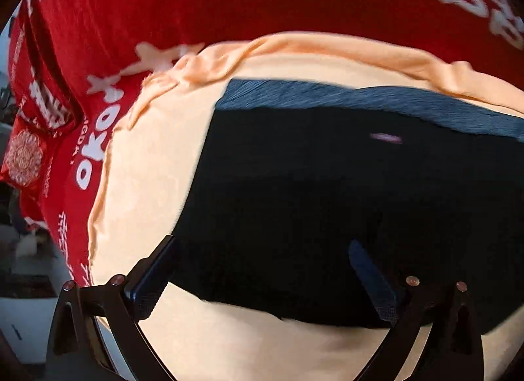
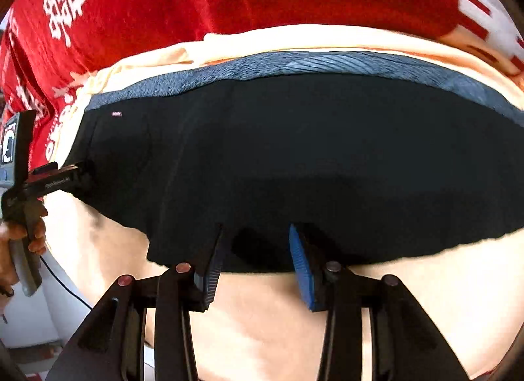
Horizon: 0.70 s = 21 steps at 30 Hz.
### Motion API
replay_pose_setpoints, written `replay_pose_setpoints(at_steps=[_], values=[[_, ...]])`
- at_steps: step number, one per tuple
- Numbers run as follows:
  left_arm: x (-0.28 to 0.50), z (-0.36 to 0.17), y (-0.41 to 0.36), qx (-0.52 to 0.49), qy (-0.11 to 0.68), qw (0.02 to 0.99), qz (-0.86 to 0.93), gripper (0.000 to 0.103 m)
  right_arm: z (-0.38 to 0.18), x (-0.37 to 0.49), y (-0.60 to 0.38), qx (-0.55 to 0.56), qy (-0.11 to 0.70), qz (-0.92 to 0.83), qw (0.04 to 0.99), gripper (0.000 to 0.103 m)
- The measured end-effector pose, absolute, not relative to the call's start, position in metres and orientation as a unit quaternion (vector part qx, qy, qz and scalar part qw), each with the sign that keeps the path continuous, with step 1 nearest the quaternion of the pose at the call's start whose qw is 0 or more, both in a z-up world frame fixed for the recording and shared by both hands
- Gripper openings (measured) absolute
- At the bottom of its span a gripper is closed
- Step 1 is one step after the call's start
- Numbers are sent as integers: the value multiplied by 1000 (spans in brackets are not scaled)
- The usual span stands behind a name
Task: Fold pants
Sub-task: 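Press and straighten the folded trousers with both tools, then grasp the trouser band end with the right tool and lift it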
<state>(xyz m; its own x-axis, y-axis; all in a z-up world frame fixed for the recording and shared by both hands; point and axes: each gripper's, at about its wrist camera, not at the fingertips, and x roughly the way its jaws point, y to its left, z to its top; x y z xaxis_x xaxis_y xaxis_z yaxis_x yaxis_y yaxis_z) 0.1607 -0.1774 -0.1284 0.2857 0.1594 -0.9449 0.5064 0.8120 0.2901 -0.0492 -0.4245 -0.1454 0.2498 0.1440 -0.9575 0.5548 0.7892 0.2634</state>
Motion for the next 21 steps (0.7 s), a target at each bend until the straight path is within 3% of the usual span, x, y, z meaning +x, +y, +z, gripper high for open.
replay_pose_setpoints(at_steps=[5, 21], values=[[122, -111, -218, 262, 609, 730, -166, 103, -136, -81, -437, 317, 593, -165, 722, 54], [12, -107, -351, 315, 602, 681, -273, 103, -142, -224, -510, 413, 577, -245, 661, 55]])
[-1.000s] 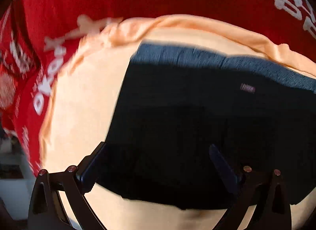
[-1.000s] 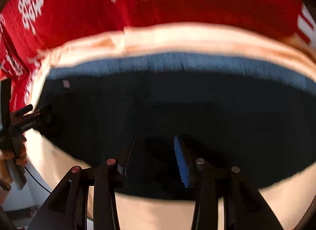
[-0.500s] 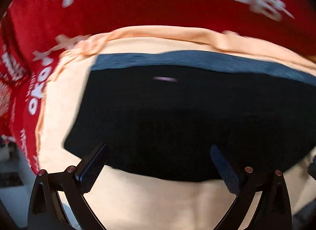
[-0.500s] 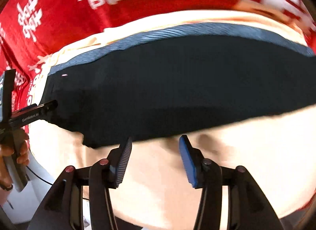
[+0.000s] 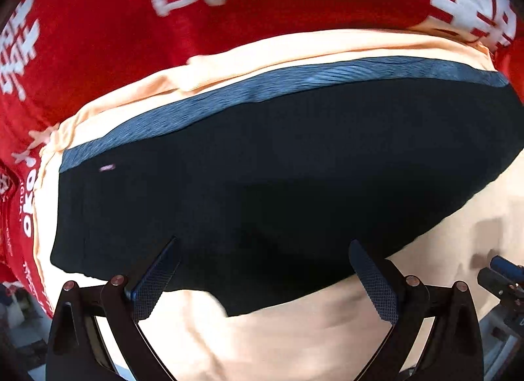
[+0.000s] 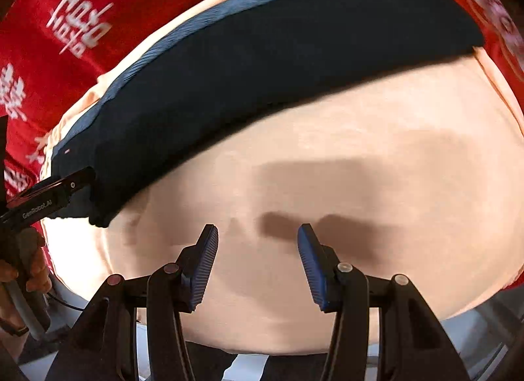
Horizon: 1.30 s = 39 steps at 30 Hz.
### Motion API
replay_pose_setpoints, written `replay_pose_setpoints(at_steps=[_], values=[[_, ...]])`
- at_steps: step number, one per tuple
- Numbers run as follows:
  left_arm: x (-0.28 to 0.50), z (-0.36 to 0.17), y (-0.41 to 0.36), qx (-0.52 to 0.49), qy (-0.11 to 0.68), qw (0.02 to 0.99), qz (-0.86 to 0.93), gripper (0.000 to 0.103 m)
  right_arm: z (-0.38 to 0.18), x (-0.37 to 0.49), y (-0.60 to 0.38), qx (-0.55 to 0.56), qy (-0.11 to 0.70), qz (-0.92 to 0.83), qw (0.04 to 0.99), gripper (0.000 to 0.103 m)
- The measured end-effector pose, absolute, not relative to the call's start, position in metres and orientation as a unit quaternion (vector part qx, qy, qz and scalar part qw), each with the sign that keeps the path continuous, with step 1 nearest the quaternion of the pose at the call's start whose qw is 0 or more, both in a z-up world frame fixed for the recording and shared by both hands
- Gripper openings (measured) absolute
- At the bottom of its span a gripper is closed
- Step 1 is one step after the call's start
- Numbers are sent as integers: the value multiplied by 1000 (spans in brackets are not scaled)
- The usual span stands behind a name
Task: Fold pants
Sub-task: 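Grasp the trouser band end with the right tool and lift it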
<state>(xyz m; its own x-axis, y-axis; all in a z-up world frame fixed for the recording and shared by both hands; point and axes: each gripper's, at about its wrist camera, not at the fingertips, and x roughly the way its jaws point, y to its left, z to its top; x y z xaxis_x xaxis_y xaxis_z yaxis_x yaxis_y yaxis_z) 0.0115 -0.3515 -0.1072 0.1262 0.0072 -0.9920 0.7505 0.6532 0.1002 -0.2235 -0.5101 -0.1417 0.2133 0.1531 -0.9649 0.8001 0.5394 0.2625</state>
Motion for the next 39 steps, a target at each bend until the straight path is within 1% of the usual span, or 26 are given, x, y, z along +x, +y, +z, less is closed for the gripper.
replay_pose_setpoints(at_steps=[4, 13, 16, 18, 23, 26, 28, 33, 34, 37, 39], values=[[7, -109, -374, 316, 605, 676, -278, 103, -139, -241, -528, 428, 563, -254, 660, 55], [-34, -116, -451, 327, 600, 665, -301, 103, -135, -281, -586, 472, 516, -282, 657, 55], [-43, -113, -476, 310, 596, 673, -309, 103, -135, -295, -609, 499, 476, -285, 666, 55], [-46, -113, -492, 298, 594, 679, -313, 103, -139, -305, -630, 529, 433, -290, 670, 55], [-57, -130, -524, 291, 589, 687, -312, 103, -155, -319, -666, 577, 347, -304, 674, 55], [-60, -147, -531, 293, 597, 685, -300, 103, -164, -328, -679, 593, 324, -313, 668, 55], [-58, -152, -530, 276, 601, 689, -297, 103, -171, -337, -682, 608, 306, -312, 663, 55], [-55, -155, -525, 272, 593, 695, -303, 103, -181, -351, -696, 641, 231, -292, 672, 55], [-55, -155, -525, 273, 590, 696, -304, 103, -182, -351, -700, 640, 226, -289, 675, 56], [-56, -154, -523, 273, 587, 699, -303, 103, -185, -337, -709, 631, 215, -277, 692, 57], [-78, -146, -521, 271, 584, 702, -303, 103, -185, -326, -713, 623, 212, -274, 701, 57]])
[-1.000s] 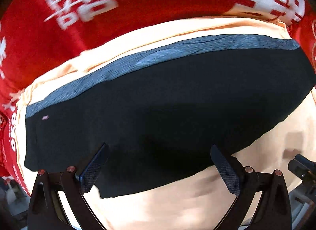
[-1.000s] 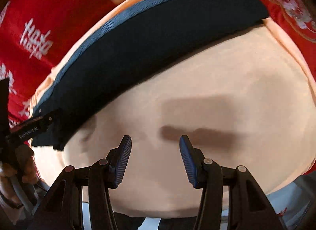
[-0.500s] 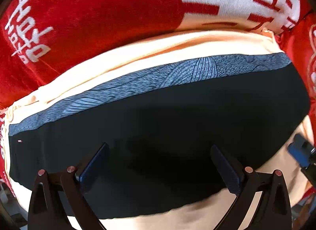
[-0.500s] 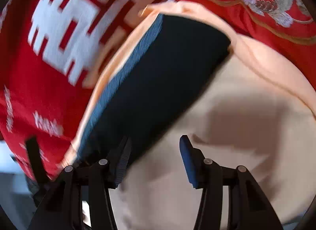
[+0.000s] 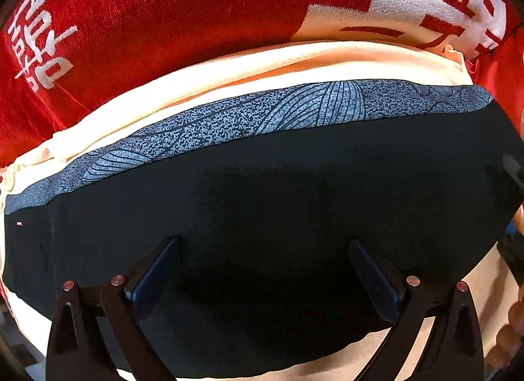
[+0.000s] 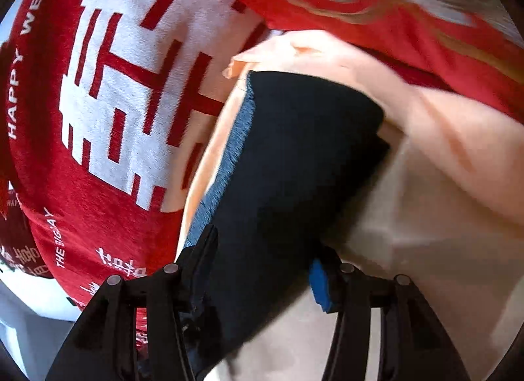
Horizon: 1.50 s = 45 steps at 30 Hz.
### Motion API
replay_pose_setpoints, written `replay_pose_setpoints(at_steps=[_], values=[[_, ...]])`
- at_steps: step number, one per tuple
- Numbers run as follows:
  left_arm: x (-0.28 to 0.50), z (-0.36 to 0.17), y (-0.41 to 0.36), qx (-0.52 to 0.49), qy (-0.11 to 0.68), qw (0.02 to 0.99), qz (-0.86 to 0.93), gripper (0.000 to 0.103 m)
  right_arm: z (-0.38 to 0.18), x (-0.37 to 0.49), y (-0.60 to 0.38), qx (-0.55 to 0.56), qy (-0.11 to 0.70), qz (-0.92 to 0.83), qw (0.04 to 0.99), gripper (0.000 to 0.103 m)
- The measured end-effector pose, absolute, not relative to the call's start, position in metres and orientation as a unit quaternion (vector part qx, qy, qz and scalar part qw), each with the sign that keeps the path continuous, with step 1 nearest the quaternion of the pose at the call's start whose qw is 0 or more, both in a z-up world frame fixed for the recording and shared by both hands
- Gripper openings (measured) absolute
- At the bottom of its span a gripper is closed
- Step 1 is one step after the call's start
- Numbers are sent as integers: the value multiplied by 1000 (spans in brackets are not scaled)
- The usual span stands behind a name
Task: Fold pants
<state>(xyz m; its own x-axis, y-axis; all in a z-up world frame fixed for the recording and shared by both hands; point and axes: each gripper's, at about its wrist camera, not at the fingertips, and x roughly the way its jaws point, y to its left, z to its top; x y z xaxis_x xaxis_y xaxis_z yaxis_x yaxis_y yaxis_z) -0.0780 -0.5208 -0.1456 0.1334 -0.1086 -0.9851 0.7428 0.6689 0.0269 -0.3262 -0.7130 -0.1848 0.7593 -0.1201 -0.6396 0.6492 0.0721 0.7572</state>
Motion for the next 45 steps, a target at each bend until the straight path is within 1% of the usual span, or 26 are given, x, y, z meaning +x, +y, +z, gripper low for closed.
replay_pose_setpoints(at_steps=[5, 8, 12, 16, 17, 18, 19, 20, 21, 22, 26, 29, 31, 32, 34, 38, 40, 42, 45], values=[[-82, -145, -519, 271, 584, 702, -305, 103, -188, -318, -718, 641, 202, -271, 689, 56], [-81, -142, -521, 274, 586, 699, -304, 103, -184, -335, -715, 669, 182, -272, 668, 56], [-76, -140, -521, 274, 588, 698, -305, 103, -182, -352, -702, 652, 209, -301, 664, 56], [-68, -141, -522, 272, 583, 700, -310, 103, -195, -348, -721, 678, 170, -287, 655, 54], [-68, -141, -522, 273, 583, 699, -310, 103, -197, -343, -726, 680, 171, -278, 656, 54], [-68, -139, -522, 275, 584, 698, -310, 103, -198, -333, -731, 681, 181, -271, 656, 49], [-67, -134, -523, 277, 582, 699, -309, 94, -198, -330, -733, 681, 187, -269, 655, 40], [-67, -129, -524, 275, 580, 700, -313, 84, -198, -327, -735, 681, 197, -269, 652, 14], [-67, -122, -525, 269, 580, 698, -322, 72, -196, -327, -737, 681, 200, -265, 652, 13], [-68, -114, -528, 256, 582, 695, -335, 72, -189, -327, -737, 675, 203, -263, 659, 13], [-77, -104, -538, 215, 579, 686, -384, 71, -158, -319, -733, 624, 235, -259, 699, 13], [-90, -128, -541, 212, 590, 674, -391, 71, -136, -307, -727, 586, 255, -256, 725, 13], [-104, -129, -538, 226, 551, 696, -401, 72, -124, -295, -719, 553, 277, -254, 744, 12], [-105, -129, -538, 226, 548, 697, -402, 72, -117, -288, -715, 532, 289, -254, 755, 12], [-99, -130, -535, 212, 559, 690, -408, 72, -103, -274, -706, 493, 307, -254, 773, 12], [-92, -126, -527, 223, 553, 676, -433, 72, -78, -242, -685, 428, 343, -247, 798, 12], [-92, -123, -524, 224, 565, 661, -440, 72, -66, -226, -669, 395, 359, -241, 810, 12], [-77, -114, -508, 204, 585, 656, -431, 72, -56, -209, -653, 363, 376, -238, 819, 12], [-49, -98, -469, 195, 581, 677, -408, 72, -48, -183, -624, 312, 402, -235, 828, 12]])
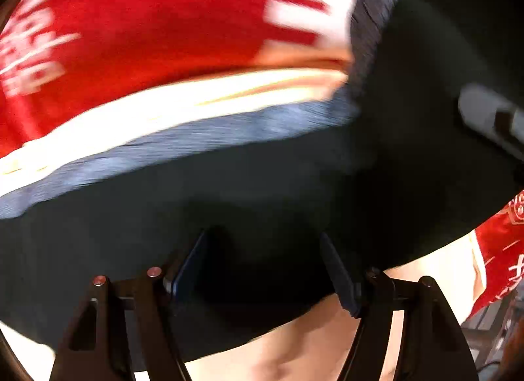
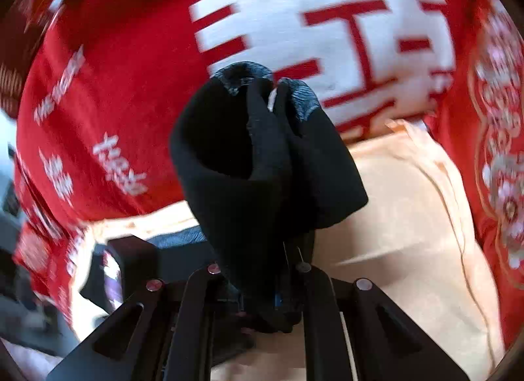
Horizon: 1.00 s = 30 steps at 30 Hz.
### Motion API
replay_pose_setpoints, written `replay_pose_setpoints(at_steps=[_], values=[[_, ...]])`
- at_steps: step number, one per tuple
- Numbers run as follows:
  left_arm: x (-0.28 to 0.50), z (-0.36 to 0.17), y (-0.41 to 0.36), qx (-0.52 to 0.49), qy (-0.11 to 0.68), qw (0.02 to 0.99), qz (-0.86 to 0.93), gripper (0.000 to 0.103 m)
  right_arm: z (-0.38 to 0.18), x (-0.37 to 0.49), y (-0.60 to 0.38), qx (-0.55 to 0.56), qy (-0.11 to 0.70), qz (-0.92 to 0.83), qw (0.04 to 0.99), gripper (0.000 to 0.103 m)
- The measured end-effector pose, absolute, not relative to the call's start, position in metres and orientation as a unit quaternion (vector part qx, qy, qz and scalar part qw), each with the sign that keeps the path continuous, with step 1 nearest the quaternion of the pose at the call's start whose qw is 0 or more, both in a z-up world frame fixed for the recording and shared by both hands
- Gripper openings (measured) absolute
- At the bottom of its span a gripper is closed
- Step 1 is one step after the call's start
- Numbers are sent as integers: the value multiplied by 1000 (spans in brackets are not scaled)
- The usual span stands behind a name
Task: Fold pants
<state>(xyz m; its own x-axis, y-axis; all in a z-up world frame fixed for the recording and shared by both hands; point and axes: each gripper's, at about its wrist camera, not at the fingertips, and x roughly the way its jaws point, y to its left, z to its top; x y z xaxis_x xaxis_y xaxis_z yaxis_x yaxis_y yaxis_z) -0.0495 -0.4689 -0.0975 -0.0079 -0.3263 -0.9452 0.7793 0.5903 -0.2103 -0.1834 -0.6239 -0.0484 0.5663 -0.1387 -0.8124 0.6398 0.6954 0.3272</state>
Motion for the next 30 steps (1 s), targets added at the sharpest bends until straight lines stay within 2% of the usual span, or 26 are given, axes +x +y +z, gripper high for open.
replay_pose_setpoints(at_steps=[1, 3, 9, 14, 16, 17, 18, 25, 30], values=[[-36, -92, -451, 197, 577, 686, -397, 76, -49, -178, -617, 301, 409, -234, 829, 13], [-9, -86, -418, 201, 575, 701, -371, 93, -54, -159, -596, 275, 429, -233, 828, 13], [59, -90, -334, 206, 591, 718, -303, 93, -107, -90, -507, 165, 521, -236, 803, 19], [85, -100, -302, 185, 609, 719, -280, 93, -158, -60, -450, 76, 581, -261, 767, 25], [85, -99, -300, 181, 610, 715, -291, 93, -158, -58, -435, 39, 586, -264, 765, 35], [87, -98, -300, 180, 609, 713, -297, 93, -154, -60, -432, 48, 586, -251, 769, 46], [87, -99, -302, 180, 607, 711, -307, 93, -148, -66, -430, 64, 584, -234, 774, 51], [70, -78, -339, 154, 611, 670, -392, 93, -104, -129, -481, 149, 551, -266, 777, 51], [47, -66, -374, 142, 620, 631, -444, 93, -102, -171, -530, 208, 548, -311, 748, 52]])
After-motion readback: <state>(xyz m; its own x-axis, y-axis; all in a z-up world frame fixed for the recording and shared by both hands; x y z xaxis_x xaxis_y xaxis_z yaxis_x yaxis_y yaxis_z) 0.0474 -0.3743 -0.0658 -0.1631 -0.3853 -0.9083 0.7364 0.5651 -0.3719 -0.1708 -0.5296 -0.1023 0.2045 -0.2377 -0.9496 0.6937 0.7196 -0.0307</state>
